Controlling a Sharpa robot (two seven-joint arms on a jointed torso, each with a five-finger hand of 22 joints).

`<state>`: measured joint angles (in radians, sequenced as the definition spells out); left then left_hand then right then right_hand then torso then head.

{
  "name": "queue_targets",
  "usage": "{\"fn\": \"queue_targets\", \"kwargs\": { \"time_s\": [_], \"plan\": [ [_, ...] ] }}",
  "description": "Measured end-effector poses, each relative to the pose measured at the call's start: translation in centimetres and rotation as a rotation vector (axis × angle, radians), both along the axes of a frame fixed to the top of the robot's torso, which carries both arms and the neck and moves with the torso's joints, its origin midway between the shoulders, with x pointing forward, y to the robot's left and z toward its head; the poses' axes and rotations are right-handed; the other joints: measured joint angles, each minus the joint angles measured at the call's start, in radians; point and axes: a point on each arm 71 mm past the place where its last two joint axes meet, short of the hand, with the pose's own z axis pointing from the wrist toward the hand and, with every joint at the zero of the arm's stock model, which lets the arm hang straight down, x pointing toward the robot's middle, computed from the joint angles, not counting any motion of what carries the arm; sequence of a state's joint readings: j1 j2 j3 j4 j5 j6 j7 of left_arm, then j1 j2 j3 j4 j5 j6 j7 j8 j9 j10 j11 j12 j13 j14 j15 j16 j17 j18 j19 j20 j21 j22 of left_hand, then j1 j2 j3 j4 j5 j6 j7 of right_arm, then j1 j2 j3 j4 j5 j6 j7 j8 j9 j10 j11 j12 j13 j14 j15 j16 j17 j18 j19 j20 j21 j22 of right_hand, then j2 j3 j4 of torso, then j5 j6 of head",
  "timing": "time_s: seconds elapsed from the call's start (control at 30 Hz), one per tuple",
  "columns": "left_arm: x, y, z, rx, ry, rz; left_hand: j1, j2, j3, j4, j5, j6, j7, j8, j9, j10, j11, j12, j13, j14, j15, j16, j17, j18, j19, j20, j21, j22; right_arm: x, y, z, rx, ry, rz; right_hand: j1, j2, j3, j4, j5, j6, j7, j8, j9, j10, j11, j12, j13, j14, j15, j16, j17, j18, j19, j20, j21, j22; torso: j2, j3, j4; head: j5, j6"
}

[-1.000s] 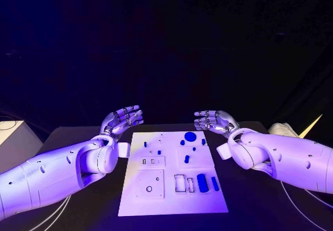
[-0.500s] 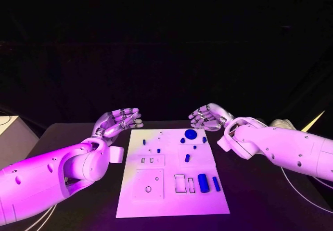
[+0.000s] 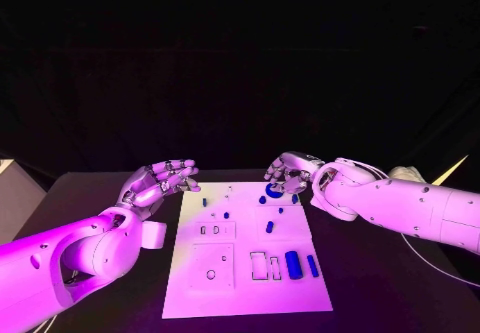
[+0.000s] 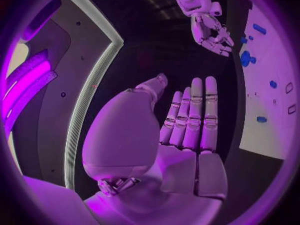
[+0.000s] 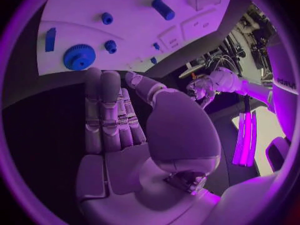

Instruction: Assemble the parts on the task board

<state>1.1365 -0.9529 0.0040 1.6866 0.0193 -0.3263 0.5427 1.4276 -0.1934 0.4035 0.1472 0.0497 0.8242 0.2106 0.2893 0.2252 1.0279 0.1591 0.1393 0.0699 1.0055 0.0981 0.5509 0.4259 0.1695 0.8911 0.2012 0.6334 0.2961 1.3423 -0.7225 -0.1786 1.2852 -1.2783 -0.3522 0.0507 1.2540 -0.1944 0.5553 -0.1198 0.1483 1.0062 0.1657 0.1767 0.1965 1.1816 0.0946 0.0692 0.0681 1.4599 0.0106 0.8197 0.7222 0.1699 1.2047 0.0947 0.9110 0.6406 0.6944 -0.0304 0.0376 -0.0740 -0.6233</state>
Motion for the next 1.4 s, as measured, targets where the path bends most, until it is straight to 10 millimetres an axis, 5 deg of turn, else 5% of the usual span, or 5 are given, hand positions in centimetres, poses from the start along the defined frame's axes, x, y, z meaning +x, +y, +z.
{"fn": "queue_targets", "kwargs": {
  "time_s": [0.13, 0.33, 0.7, 0.77, 1.4],
  "plan": [
    [-0.3, -0.2, 0.4, -0.008, -0.002, -0.018, -0.008, 0.000, 0.012, -0.012, 0.000, 0.000, 0.000, -0.004, 0.000, 0.000, 0.000, -0.006, 0.000, -0.009, 0.000, 0.033, 0.019, 0.000, -0.007, -0.006, 0.038, 0.024, 0.1, 0.5, -0.1, -0.079, -0.013, 0.012, -0.003, -0.013, 0.003, 0.016, -0.001, 0.000, 0.000, -0.003, 0.013, -0.028, 0.005, 0.000, 0.002, 0.000, 0.000, 0.232, 0.213, -0.041, 0.094, 0.004, 0.172, 0.226, 0.012, -0.0031, 0.0053, -0.007, 0.000],
    [-0.5, -0.3, 0.7, -0.013, -0.004, -0.034, -0.011, -0.003, 0.018, -0.018, 0.000, 0.000, 0.000, -0.004, 0.000, 0.000, 0.000, -0.011, 0.000, -0.014, 0.000, 0.049, 0.028, 0.000, -0.014, -0.006, 0.059, 0.039, 0.1, 1.1, -0.4, -0.166, -0.018, 0.022, -0.002, -0.023, -0.006, 0.031, -0.005, -0.004, -0.004, -0.004, 0.026, -0.046, 0.008, 0.000, 0.004, 0.004, 0.004, 0.386, 0.354, -0.056, 0.146, 0.007, 0.287, 0.380, 0.026, -0.0059, 0.0126, -0.011, -0.001],
    [-0.6, -0.4, 1.1, -0.016, -0.010, -0.046, -0.021, -0.005, 0.022, -0.022, 0.000, 0.000, 0.000, -0.004, -0.001, 0.000, 0.000, -0.012, 0.000, -0.021, 0.001, 0.056, 0.031, 0.000, -0.021, -0.006, 0.067, 0.045, 0.2, 1.6, -0.7, -0.238, -0.018, 0.017, 0.002, -0.027, -0.010, 0.035, -0.005, -0.004, -0.004, -0.004, 0.034, -0.053, 0.007, 0.000, 0.005, 0.004, 0.004, 0.435, 0.398, -0.058, 0.160, 0.014, 0.322, 0.432, 0.042, -0.0098, 0.0200, -0.018, 0.000],
    [-0.6, -0.4, 1.2, -0.016, -0.011, -0.047, -0.020, -0.005, 0.022, -0.022, 0.000, 0.000, 0.000, -0.004, -0.001, 0.000, 0.000, -0.012, 0.000, -0.021, 0.001, 0.056, 0.031, 0.000, -0.021, -0.006, 0.067, 0.045, 0.2, 1.6, -0.7, -0.246, -0.020, 0.015, 0.002, -0.027, -0.010, 0.035, -0.005, -0.004, -0.004, -0.004, 0.035, -0.053, 0.007, 0.000, 0.005, 0.003, 0.004, 0.441, 0.403, -0.070, 0.160, 0.015, 0.326, 0.438, 0.044, -0.0103, 0.0207, -0.018, 0.001],
    [-0.6, -0.4, 1.4, -0.015, -0.011, -0.051, -0.024, -0.001, 0.022, -0.022, 0.000, 0.000, 0.000, -0.004, -0.001, 0.000, 0.000, -0.012, 0.000, -0.026, 0.002, 0.061, 0.034, 0.000, -0.028, -0.006, 0.075, 0.051, 0.6, 2.1, -1.0, -0.273, -0.028, 0.002, 0.002, -0.027, 0.004, 0.054, -0.001, -0.004, -0.004, -0.004, 0.045, -0.053, 0.007, 0.000, 0.009, 0.003, 0.004, 0.470, 0.425, -0.070, 0.172, 0.017, 0.355, 0.478, 0.062, -0.0122, 0.0245, -0.022, 0.013]
  ]
}}
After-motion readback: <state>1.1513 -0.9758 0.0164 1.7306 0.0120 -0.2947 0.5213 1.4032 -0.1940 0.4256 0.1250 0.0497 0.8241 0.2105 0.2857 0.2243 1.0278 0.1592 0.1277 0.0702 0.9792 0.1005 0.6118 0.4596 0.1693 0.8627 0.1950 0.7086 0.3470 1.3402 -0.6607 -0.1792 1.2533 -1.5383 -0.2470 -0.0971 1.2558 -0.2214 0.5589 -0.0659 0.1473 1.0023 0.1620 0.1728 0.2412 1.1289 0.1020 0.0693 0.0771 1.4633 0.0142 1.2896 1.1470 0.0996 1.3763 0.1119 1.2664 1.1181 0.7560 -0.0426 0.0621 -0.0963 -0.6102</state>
